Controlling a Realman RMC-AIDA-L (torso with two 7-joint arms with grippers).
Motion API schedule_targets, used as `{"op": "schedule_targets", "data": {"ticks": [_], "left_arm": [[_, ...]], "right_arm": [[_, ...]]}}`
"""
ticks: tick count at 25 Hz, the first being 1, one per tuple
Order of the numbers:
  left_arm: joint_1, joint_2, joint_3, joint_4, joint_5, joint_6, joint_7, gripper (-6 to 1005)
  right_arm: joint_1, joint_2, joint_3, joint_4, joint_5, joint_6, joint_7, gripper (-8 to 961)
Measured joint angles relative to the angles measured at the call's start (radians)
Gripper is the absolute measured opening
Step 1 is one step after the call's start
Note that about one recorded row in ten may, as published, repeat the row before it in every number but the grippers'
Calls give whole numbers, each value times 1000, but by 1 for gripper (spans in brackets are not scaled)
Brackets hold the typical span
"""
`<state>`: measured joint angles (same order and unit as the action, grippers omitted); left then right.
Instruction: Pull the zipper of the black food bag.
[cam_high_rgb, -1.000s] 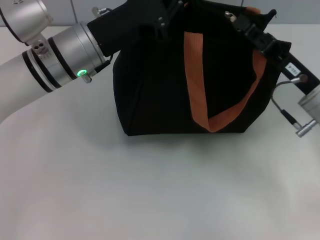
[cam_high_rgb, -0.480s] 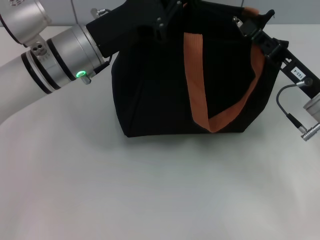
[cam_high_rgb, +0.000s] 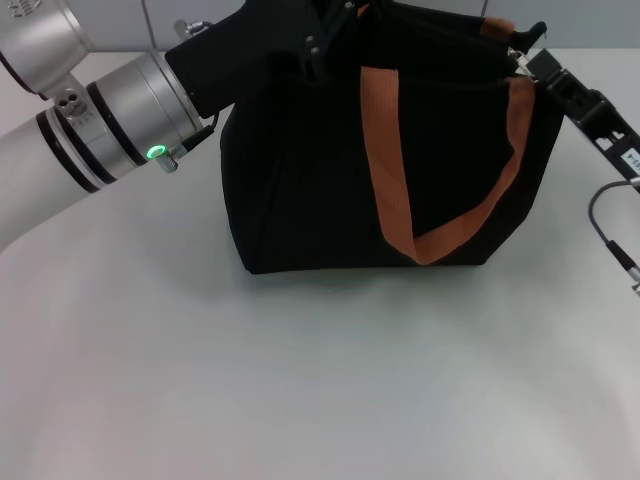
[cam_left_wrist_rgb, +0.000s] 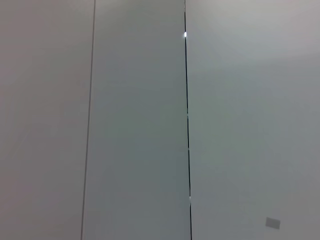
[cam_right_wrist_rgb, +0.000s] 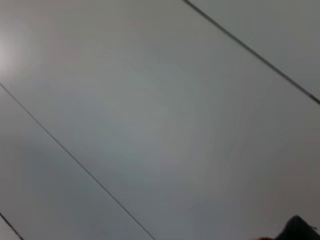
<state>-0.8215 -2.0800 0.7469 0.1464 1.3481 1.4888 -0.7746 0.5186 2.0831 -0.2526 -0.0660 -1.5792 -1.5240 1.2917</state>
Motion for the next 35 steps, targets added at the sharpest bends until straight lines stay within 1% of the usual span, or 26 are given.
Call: {"op": "schedule_targets", "data": {"ticks": [5,10,13,16,24,29,32,35], "left_arm": [[4,0,0,-1,0,3,0,110],[8,0,0,-1,0,3,0,113],[10,0,0,-2,0,3,0,115],[10,0,0,-8,-1,2,0,117],[7,0,6,-35,-3,-57,59,122],[25,0,0,-31,-2,-60,50,125],[56,0,-3,-4,-15,-41,21,192],[94,0,-3,39,-44,24,-30,259]], "right_arm": [[-39,1,14,-19,3,-106,-7,-2],[-111,3,109,-12,22,-168,-9,-2],[-159,4,171,-7,28,-203,-30,74],[-186,4,196,-6,29,-229,-46,149],[-197,5,192,2,25,-229,-61,336],[-195,5,189,5,19,-236,-75,575],[-197,5,189,5,19,-236,-75,619],[-199,5,188,5,18,-238,-75,664]]}}
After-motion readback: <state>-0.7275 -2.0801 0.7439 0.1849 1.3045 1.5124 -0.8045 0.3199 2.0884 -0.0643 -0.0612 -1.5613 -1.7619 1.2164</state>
